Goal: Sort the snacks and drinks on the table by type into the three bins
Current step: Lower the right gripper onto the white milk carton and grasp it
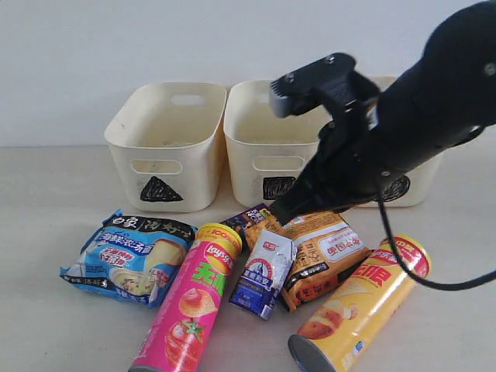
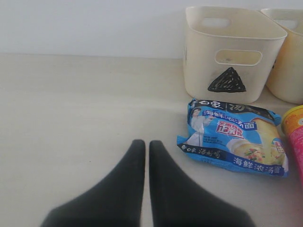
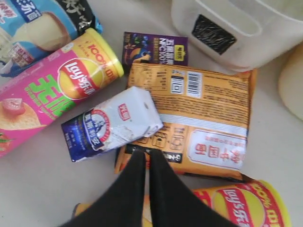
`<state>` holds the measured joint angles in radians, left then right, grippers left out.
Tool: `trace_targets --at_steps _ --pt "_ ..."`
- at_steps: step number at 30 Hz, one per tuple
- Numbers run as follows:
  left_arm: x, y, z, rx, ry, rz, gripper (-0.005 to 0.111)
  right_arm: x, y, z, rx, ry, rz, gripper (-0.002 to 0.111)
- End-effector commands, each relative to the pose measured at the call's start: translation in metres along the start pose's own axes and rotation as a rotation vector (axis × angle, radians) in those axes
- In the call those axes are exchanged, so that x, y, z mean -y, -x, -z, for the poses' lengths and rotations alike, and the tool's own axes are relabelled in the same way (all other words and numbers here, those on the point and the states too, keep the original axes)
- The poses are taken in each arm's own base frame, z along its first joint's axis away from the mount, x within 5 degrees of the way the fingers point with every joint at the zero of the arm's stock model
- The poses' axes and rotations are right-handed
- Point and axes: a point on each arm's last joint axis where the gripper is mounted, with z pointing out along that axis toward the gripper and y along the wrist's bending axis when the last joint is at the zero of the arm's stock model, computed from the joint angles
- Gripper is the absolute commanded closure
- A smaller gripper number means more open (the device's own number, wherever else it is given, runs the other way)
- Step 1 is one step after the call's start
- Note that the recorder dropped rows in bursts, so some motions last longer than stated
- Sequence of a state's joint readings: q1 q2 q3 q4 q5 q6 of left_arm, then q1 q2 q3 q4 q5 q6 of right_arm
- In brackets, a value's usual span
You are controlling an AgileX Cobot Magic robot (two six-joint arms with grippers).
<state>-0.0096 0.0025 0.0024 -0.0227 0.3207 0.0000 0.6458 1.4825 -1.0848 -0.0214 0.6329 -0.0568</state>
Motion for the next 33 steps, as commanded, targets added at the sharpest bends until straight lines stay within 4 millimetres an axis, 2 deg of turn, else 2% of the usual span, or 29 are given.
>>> trace_targets --at_steps 1,5,8,9,12,13,14,16,19,20,24,26,33 --pt "0.0 0.002 0.0 0.018 -0.001 0.007 0.102 -0.016 0.009 -0.023 -0.036 0.02 0.018 0.107" --pt "0.0 0.002 0.0 0.018 -0.001 0.007 0.102 -0.027 0.015 -0.036 -0.107 0.011 0.026 0.107" --pt "0.0 0.002 0.0 0.018 -0.001 0.007 0.102 -0.031 0.021 -0.043 -0.166 -0.099 -0.01 0.107" --pt "0.0 0.002 0.0 0.018 -0.001 0.007 0.102 -0.033 0.023 -0.045 -0.177 -0.162 -0.066 0.107" --pt "0.0 0.002 0.0 0.018 -0.001 0.007 0.102 -0.032 0.025 -0.048 -0.173 -0.183 -0.201 0.107" --pt "0.0 0.002 0.0 0.018 -0.001 0.007 0.102 -0.033 0.025 -0.048 -0.175 -0.186 -0.249 0.103" --pt "0.0 0.002 0.0 0.018 -0.001 0.007 0.102 -0.034 0.025 -0.048 -0.179 -0.176 -0.273 0.099" --pt "0.0 0.002 0.0 0.018 -0.001 0.007 0.102 -0.041 0.023 -0.048 -0.205 -0.108 -0.342 0.065" --pt "0.0 0.002 0.0 0.018 -0.001 0.007 0.102 -0.046 0.022 -0.051 -0.227 -0.059 -0.387 0.038" --pt "0.0 0.002 0.0 0.018 -0.001 0.007 0.102 -0.049 0.021 -0.052 -0.241 -0.034 -0.398 0.034" --pt "0.0 0.002 0.0 0.018 -0.001 0.007 0.102 -0.056 0.016 -0.062 -0.284 -0.038 -0.42 0.034" --pt "0.0 0.002 0.0 0.018 -0.001 0.007 0.102 -0.062 0.011 -0.075 -0.309 -0.076 -0.46 0.034" --pt "0.0 0.002 0.0 0.018 -0.001 0.007 0.102 -0.063 0.004 -0.098 -0.311 -0.168 -0.574 0.034"
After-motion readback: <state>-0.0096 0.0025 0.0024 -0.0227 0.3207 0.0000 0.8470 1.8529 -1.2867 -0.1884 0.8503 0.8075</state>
